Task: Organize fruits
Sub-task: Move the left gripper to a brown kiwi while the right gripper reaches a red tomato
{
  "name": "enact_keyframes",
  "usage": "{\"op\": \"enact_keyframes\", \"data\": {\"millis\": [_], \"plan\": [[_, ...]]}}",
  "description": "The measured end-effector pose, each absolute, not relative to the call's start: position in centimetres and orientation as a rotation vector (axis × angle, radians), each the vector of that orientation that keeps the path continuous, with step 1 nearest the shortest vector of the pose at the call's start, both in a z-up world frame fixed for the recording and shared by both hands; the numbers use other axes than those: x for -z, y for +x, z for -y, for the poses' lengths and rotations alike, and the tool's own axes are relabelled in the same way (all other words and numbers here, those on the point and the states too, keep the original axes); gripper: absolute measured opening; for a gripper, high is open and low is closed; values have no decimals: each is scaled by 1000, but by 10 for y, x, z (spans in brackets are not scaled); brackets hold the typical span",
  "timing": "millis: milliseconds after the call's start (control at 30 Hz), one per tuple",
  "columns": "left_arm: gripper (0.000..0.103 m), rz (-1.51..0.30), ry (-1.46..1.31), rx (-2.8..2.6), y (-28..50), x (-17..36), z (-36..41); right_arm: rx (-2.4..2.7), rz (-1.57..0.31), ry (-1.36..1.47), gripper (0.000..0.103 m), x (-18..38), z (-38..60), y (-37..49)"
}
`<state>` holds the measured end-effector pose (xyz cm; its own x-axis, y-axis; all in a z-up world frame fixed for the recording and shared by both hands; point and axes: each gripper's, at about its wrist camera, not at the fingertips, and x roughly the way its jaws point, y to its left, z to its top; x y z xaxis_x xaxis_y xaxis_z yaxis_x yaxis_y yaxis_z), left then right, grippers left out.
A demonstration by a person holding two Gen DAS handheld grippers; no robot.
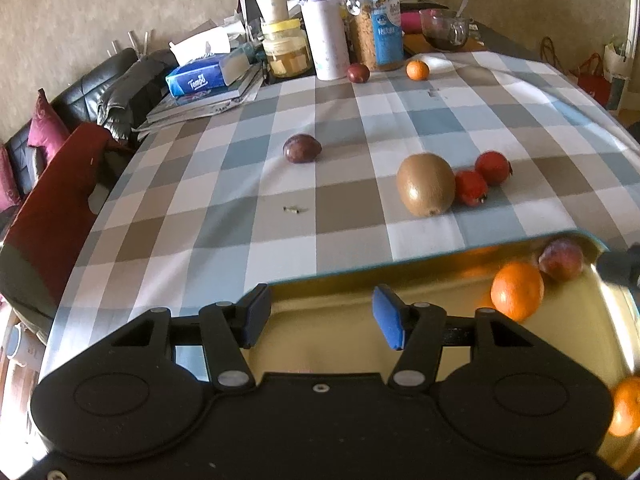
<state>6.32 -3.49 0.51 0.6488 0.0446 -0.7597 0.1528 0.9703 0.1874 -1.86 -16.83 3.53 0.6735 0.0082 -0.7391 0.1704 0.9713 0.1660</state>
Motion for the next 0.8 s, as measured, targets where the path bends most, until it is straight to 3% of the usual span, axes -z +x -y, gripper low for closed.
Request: {"op": "enact_keyframes", "data": {"millis": [333, 800], "plan": [[62, -807, 195, 65, 101, -11, 38, 138, -676, 267, 38, -31, 195, 27], [62, -814, 167, 103, 125, 10, 54, 172, -702, 306, 38, 20, 193, 100]]}}
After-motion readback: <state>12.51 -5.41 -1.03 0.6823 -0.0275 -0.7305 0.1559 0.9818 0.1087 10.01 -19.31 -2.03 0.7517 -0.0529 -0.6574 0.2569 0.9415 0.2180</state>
